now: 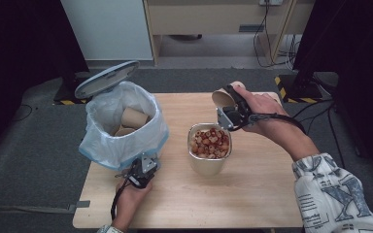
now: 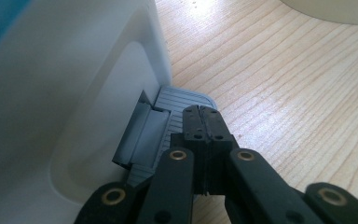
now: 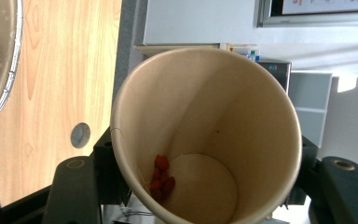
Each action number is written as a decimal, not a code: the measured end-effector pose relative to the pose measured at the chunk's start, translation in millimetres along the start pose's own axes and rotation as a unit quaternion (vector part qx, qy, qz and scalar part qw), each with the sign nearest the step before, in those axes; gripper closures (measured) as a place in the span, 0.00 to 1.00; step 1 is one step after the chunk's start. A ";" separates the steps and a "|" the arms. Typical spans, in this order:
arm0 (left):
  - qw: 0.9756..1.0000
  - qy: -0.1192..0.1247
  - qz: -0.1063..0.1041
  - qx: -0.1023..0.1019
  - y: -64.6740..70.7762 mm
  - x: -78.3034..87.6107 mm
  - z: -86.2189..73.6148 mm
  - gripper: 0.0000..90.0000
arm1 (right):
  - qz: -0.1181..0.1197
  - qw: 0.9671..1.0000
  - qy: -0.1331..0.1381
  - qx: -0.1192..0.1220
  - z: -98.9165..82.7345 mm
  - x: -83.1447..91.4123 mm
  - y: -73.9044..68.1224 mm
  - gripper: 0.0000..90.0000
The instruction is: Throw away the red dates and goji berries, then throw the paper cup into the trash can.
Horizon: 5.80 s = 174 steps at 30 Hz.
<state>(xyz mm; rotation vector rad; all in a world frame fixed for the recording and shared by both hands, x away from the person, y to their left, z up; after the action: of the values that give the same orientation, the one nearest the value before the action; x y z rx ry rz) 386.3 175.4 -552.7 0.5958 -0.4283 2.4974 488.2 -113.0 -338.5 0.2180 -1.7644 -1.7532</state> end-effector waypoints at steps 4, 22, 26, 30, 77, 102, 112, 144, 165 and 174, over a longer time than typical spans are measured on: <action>1.000 0.000 0.000 0.001 0.3 0.0 0.0 0.99 | 0.001 1.000 -0.003 -0.019 -8.2 1.3 -0.6 0.40; 1.000 0.000 0.000 0.000 0.3 0.0 -0.1 0.99 | 0.017 0.988 -0.001 -0.156 -53.7 1.9 3.3 0.40; 1.000 0.000 0.000 -0.001 0.3 0.0 -0.1 0.99 | 0.018 0.979 0.012 -0.204 -62.7 6.7 4.9 0.40; 1.000 -0.001 0.000 -0.002 0.1 0.2 -0.2 0.99 | 0.005 0.963 0.033 -0.266 -72.1 12.4 9.9 0.40; 1.000 -0.002 0.000 -0.003 0.1 0.2 -0.1 0.99 | 0.083 0.878 0.107 -0.459 -92.6 28.1 -18.4 0.39; 1.000 -0.002 0.000 -0.004 0.4 0.1 0.0 0.99 | 0.118 0.824 0.144 -0.535 -77.9 19.5 -3.5 0.38; 1.000 -0.002 0.000 -0.005 0.4 0.1 0.0 0.99 | 0.141 0.804 0.156 -0.556 -64.6 13.3 -1.2 0.38; 1.000 -0.001 0.001 -0.004 1.0 0.0 0.1 0.99 | 0.178 0.767 0.180 -0.590 -8.1 -4.2 19.0 0.38; 1.000 -0.003 0.001 -0.007 0.7 0.2 0.3 0.99 | 0.178 0.762 0.192 -0.593 36.7 -18.7 44.4 0.38; 1.000 -0.003 0.002 -0.009 1.0 0.1 0.3 0.99 | 0.177 0.760 0.193 -0.595 51.0 -23.8 53.4 0.38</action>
<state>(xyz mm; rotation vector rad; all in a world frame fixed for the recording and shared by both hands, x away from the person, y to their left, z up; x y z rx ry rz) 385.7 174.6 -552.6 0.5958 -0.4528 2.4938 496.2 -52.1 -291.1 -0.2757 -0.1575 -1.9816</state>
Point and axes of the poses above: each handheld gripper's, and its own axes: x roughly backward along the jaws, z roughly out of its top, y roughly to its right, the point moved 5 cm from there along -x, roughly forward along the jaws, and after that the axes turned 14 degrees about y, right-handed, at the moved point
